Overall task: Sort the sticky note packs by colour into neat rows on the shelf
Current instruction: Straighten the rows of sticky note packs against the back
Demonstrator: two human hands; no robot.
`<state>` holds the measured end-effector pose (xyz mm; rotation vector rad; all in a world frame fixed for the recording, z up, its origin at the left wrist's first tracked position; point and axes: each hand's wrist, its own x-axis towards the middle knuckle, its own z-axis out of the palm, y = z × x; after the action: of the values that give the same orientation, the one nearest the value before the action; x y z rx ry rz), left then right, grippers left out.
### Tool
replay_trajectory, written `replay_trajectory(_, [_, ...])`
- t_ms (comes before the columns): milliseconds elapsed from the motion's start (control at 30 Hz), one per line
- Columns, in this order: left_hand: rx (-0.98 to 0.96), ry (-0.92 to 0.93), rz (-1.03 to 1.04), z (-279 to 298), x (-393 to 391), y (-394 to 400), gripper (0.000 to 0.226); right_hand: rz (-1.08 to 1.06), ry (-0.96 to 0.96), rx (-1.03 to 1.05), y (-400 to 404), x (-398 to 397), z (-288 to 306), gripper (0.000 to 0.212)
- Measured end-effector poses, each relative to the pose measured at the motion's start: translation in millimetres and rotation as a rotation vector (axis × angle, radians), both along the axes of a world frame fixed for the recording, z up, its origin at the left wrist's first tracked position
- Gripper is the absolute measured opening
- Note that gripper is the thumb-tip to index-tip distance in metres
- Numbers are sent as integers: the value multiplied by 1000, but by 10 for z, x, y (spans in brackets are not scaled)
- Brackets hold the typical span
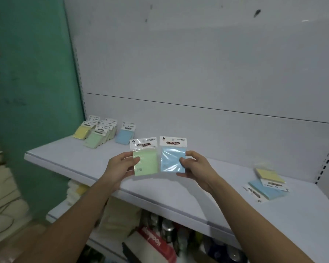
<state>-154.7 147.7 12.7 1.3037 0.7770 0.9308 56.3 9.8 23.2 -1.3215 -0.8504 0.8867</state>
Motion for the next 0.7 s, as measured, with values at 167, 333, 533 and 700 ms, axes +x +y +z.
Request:
replay_trajectory(167, [-16,-24,7,-24,-731,332,21,-75,-38,-12,463,-667,138,19])
replay_trajectory(333, [-16,12,28,5,-1206,798,25,-160,-104,-45,970,-1153,104,14])
replay_trajectory(533, [-31,-18,34,-67,-1351,1525,24,-228,-117,-73,1666,-1277,-17,11])
replay_trajectory(700, [-16,13,2,-161,-1338,2245,20,-300,-67,-42,2549,-1233,-227,10])
